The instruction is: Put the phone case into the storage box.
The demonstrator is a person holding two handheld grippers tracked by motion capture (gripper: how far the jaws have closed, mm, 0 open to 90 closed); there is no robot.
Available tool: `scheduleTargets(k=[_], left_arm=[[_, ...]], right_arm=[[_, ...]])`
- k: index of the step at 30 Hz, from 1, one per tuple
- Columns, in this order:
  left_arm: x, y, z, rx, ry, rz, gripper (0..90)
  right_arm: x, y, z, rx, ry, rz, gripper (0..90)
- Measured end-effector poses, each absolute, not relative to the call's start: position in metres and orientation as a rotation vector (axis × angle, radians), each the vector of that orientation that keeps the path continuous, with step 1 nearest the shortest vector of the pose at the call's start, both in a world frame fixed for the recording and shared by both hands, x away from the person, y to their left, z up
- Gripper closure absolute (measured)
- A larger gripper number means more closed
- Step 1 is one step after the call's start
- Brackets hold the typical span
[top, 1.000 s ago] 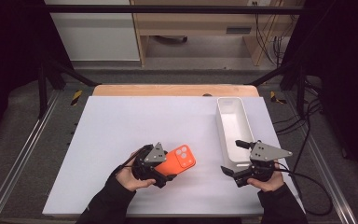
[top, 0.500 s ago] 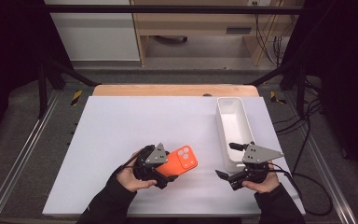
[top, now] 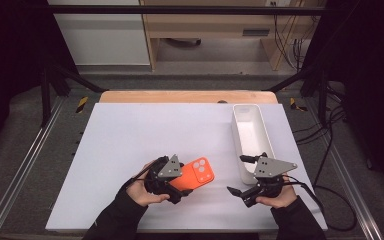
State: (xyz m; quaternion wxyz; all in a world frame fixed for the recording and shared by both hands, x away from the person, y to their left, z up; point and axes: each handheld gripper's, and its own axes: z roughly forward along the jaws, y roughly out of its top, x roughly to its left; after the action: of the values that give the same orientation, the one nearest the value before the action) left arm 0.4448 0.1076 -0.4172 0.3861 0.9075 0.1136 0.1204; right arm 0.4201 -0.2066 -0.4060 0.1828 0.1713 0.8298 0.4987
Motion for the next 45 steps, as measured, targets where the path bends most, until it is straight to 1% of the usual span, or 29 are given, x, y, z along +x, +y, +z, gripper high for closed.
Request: scheduleTargets(k=[27,45], left_arm=[[0.441,0.104,-0.413,2.320,0.196,0.321,15.6],[0.439,0.104,-0.410,2.313,0.117,0.332,15.6]], right_arm=[[0.414,-0.180,-0.405,0.296,2.452,1.301,2.1],[0.412,-0.172,-0.398,0.204,2.490,1.225,2.6]])
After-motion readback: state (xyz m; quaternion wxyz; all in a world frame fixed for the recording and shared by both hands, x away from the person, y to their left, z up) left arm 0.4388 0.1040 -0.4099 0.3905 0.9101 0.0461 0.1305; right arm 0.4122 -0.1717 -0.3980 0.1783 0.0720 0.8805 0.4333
